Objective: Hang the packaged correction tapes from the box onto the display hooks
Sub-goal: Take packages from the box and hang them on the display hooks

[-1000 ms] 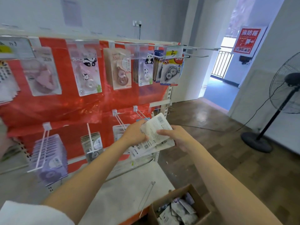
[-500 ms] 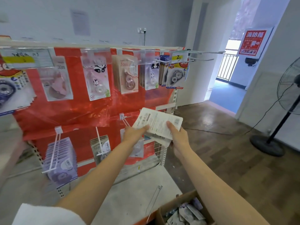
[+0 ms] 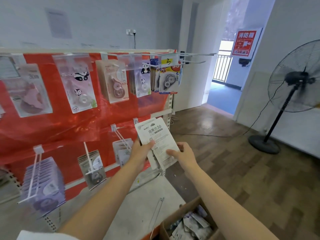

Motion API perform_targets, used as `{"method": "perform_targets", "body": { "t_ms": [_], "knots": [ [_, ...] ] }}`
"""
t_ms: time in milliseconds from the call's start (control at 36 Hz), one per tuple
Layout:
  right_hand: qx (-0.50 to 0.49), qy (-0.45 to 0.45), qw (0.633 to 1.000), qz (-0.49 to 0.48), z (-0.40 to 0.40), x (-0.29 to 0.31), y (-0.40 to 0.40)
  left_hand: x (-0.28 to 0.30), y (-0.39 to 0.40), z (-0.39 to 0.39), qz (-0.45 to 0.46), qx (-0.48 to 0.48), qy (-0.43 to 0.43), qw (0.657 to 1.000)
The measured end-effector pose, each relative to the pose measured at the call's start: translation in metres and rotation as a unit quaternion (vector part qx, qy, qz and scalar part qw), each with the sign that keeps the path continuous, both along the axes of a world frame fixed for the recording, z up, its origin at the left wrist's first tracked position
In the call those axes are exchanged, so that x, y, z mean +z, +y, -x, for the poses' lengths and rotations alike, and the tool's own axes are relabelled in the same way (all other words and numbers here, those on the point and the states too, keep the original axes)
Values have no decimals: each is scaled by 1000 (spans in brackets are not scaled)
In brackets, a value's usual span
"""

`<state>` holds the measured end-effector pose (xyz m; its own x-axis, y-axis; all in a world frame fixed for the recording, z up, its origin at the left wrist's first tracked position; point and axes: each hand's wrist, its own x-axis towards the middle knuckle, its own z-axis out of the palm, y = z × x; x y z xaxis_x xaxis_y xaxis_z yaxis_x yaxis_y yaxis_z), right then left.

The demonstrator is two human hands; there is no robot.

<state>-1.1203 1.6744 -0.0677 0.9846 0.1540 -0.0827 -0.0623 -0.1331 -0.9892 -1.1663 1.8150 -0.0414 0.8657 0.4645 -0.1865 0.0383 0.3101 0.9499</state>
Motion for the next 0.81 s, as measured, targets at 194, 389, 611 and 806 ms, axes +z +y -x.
{"method": "perform_targets", "body": {
  "t_ms": [194,389,611,806],
  "knots": [
    [31,-30,998,52,-1,-4,-4,-5,-7,-1,-62,-26,-9,998],
    [-43,2,999,-18,-7,-6,-13,-15,13,3,-68,-1,16,998],
    [-1,22,997,-80,-1,-9,-10,-29,32,5,-53,9,40,998],
    [96,19,988,-119,7,-12,7,-28,29,11,-87,26,28,996]
  ]
}}
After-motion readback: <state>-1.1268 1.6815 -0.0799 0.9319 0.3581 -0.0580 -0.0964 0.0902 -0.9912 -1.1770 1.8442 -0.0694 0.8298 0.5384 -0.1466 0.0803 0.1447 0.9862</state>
